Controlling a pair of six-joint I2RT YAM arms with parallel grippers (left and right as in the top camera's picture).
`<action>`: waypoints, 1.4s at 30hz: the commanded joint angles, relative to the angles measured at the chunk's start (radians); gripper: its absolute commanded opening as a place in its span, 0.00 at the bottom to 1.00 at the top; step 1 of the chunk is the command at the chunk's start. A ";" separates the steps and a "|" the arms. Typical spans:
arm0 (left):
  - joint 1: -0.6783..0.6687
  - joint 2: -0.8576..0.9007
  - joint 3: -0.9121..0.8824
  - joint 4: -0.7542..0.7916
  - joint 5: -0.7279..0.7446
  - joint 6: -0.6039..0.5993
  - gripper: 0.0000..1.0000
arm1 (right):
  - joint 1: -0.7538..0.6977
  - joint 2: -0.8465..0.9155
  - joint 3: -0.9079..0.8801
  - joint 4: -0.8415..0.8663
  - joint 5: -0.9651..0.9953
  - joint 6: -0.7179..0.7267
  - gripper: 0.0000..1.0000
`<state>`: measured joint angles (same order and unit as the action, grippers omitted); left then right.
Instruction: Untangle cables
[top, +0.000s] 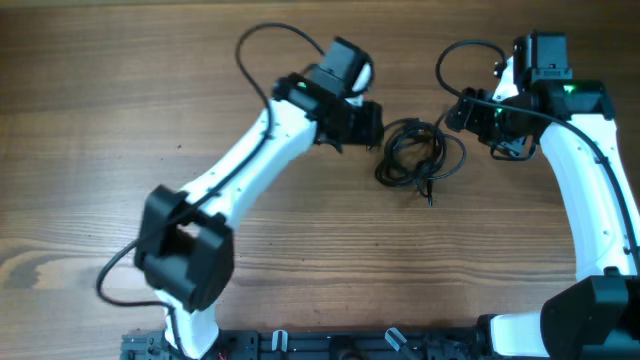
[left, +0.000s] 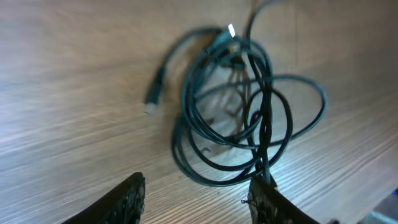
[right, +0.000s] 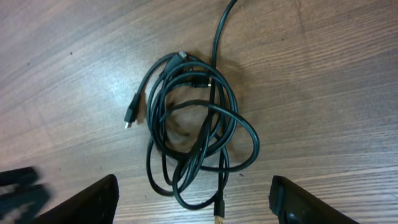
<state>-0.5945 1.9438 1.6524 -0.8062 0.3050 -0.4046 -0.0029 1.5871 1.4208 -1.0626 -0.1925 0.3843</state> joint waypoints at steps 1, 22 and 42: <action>-0.039 0.056 -0.005 0.014 0.123 0.144 0.55 | 0.002 -0.022 0.011 -0.005 0.009 -0.026 0.80; -0.180 0.274 -0.005 0.195 0.198 0.335 0.21 | 0.002 -0.022 0.011 -0.026 0.009 -0.044 0.83; 0.137 -0.168 0.141 0.090 0.369 -0.135 0.04 | 0.008 -0.022 0.011 0.211 -0.671 -0.163 0.77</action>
<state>-0.4793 1.8435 1.7718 -0.7147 0.5430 -0.4820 -0.0029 1.5871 1.4204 -0.8879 -0.7013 0.2565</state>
